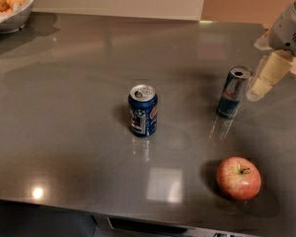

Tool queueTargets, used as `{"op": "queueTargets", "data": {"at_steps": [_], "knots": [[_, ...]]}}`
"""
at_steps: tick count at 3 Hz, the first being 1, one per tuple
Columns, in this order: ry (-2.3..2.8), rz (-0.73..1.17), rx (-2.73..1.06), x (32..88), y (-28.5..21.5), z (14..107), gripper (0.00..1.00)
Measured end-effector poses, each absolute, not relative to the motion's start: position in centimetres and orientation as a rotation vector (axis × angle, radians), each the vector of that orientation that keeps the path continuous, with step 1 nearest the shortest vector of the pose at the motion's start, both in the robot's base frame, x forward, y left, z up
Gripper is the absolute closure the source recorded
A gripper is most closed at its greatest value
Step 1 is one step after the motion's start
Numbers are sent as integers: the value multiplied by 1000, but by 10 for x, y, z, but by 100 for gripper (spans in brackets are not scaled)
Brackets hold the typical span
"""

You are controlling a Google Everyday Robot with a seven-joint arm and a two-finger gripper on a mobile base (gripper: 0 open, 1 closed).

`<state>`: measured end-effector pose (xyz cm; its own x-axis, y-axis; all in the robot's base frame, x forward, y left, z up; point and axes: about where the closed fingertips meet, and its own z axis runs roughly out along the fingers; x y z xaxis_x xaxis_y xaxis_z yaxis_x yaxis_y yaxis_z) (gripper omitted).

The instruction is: Move redbull can near pepsi can

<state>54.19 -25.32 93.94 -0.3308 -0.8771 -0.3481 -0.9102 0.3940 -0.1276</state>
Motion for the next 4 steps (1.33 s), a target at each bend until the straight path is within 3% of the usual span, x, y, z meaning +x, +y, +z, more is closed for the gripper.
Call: {"op": "queueTargets", "data": {"at_steps": [2, 4], "knots": [[2303, 224, -1566, 542, -243, 914, 0], [2283, 292, -1591, 538, -229, 906, 42]]}}
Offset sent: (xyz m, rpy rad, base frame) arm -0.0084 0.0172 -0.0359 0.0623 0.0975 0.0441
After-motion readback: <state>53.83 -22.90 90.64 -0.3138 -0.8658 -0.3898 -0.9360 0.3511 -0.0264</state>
